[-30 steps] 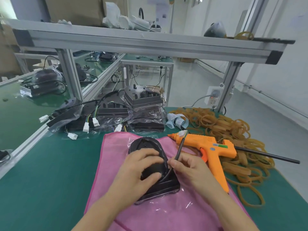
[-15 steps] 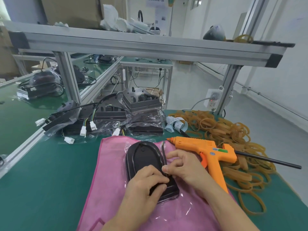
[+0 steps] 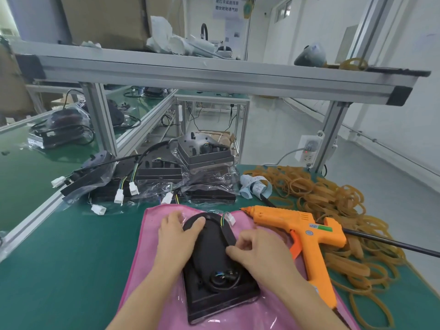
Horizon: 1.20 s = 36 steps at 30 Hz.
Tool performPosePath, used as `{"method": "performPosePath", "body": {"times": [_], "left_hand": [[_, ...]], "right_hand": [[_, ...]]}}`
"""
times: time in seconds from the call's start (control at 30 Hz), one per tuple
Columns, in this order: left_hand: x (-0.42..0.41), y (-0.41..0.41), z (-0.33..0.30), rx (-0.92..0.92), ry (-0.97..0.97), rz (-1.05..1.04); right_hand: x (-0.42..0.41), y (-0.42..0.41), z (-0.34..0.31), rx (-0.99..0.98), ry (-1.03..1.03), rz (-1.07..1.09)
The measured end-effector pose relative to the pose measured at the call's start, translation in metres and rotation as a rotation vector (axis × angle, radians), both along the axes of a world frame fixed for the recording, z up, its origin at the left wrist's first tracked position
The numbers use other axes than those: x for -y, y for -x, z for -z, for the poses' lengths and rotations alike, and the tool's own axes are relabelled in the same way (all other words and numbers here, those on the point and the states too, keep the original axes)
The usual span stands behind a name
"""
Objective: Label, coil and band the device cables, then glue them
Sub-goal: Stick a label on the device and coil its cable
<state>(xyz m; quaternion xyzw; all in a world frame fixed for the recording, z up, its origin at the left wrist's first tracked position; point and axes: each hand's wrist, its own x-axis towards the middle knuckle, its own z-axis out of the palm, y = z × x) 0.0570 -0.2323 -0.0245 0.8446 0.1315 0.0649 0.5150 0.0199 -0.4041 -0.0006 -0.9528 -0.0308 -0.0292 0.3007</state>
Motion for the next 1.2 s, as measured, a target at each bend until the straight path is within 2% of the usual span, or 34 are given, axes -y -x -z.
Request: {"method": "performPosePath", "body": {"times": [0.1,0.2,0.23,0.33,0.37,0.4,0.43,0.47,0.5,0.53,0.6,0.67,0.73,0.8,0.83,0.9,0.97,1.1,1.2], "left_hand": [[0.001,-0.011,0.007,-0.031,-0.087,0.040],[0.002,-0.011,0.006,0.092,-0.096,0.091],[0.001,-0.010,0.006,0.134,-0.084,0.132],[-0.002,-0.010,0.002,0.167,-0.032,0.277],[-0.002,-0.011,0.003,0.172,-0.067,0.315],[-0.001,-0.011,0.002,0.178,-0.182,0.327],[0.001,-0.009,-0.002,0.236,-0.384,0.314],[0.005,-0.006,-0.006,0.347,-0.583,0.340],[0.010,-0.003,-0.013,0.445,-0.697,0.446],[0.015,0.000,-0.019,0.483,-0.777,0.601],[0.023,0.006,-0.027,0.432,-0.839,0.820],[0.023,0.008,-0.023,0.357,-0.887,0.901],[0.025,0.007,-0.023,0.329,-0.979,0.926],[0.025,0.007,-0.025,0.345,-0.964,0.898],[0.024,0.005,-0.024,0.355,-0.948,0.889],[0.025,0.003,-0.028,0.341,-0.991,0.864],[0.031,0.000,-0.032,0.357,-1.004,0.925],[0.042,-0.015,-0.027,0.298,-0.793,0.987],[0.043,-0.020,-0.029,0.308,-0.686,0.957]], "right_hand": [[-0.005,-0.009,0.001,-0.020,-0.058,0.009],[0.000,-0.011,-0.002,-0.182,-0.383,-0.020],[0.004,-0.011,-0.002,-0.214,-0.434,-0.032],[0.012,-0.004,0.005,-0.189,-0.399,-0.033],[0.014,0.000,0.007,-0.174,-0.386,-0.028],[0.015,0.003,0.008,-0.166,-0.387,-0.027],[0.016,0.005,0.008,-0.162,-0.396,-0.029],[0.017,0.006,0.008,-0.163,-0.408,-0.031],[0.017,0.006,0.008,-0.170,-0.418,-0.038],[0.018,0.006,0.006,-0.187,-0.405,-0.056],[0.021,0.002,-0.004,-0.242,-0.320,-0.114],[0.032,-0.011,-0.019,-0.285,-0.270,-0.151],[0.044,-0.036,-0.032,-0.170,-0.216,-0.063],[0.052,-0.070,-0.037,-0.003,-0.150,0.079],[0.052,-0.087,-0.037,0.021,-0.166,0.128],[0.049,-0.118,-0.034,-0.009,-0.209,0.180],[0.044,-0.142,-0.029,-0.047,-0.237,0.205],[0.023,-0.169,-0.023,-0.321,-0.665,0.279],[0.022,-0.177,-0.017,-0.307,-0.791,0.372]]}}
